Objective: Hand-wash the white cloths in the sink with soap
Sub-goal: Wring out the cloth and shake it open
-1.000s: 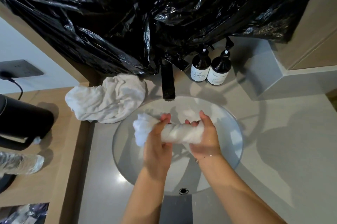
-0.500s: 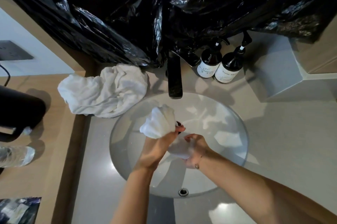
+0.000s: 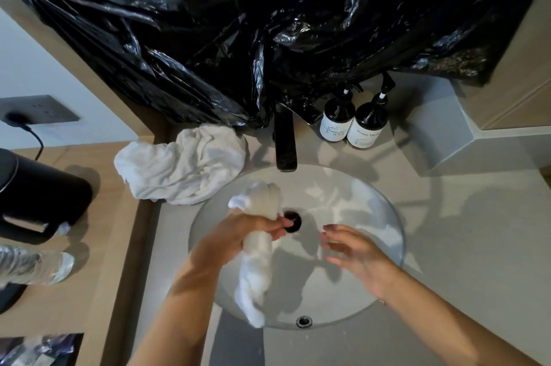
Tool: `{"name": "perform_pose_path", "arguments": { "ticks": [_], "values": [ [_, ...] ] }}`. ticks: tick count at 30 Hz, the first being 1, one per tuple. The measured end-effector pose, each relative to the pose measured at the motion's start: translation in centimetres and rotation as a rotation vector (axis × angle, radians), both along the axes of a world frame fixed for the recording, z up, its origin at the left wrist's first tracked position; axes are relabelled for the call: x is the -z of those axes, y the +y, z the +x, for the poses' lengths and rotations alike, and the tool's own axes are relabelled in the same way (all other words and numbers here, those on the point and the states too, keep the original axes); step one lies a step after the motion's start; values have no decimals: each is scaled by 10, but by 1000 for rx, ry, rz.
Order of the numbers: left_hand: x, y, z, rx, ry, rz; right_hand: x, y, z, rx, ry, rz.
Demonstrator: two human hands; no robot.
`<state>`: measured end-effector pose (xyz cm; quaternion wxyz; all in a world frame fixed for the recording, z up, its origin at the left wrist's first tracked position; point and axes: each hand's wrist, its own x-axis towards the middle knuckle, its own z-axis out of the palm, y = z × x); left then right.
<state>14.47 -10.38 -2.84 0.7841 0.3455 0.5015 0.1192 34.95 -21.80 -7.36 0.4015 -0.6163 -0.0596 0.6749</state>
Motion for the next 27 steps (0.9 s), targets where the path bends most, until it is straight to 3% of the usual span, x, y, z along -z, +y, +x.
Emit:
{"name": "perform_pose_path", "arguments": {
  "ticks": [2, 5, 8, 11, 13, 15, 20, 21, 23, 27],
  "values": [
    [-8, 3, 1, 229, 93, 20, -3, -3, 14, -121, -279, 169],
    [-20, 5, 10, 491, 118, 56, -12, 7, 16, -321, -542, 473],
    [-38, 3, 24, 781, 178, 136, -29, 31, 12, -631, -850, 739],
    [-58, 2, 38, 987, 304, 153, -43, 51, 11, -958, -1134, 877],
    [-67, 4, 44, 1043, 344, 144, -45, 48, 10, -977, -1088, 889],
    [-73, 4, 48, 1061, 357, 137, -46, 38, 7, -943, -915, 872],
    [-63, 1, 46, 1044, 433, 52, -37, 36, -7, -881, -697, 724],
    [-61, 0, 45, 1033, 461, 22, -36, 38, -7, -879, -709, 717],
    [-59, 1, 38, 1067, 481, 50, -35, 44, -5, -942, -998, 810],
    [-61, 9, 19, 1128, 223, 80, -40, 54, -2, -981, -1255, 1040]
  ]
}}
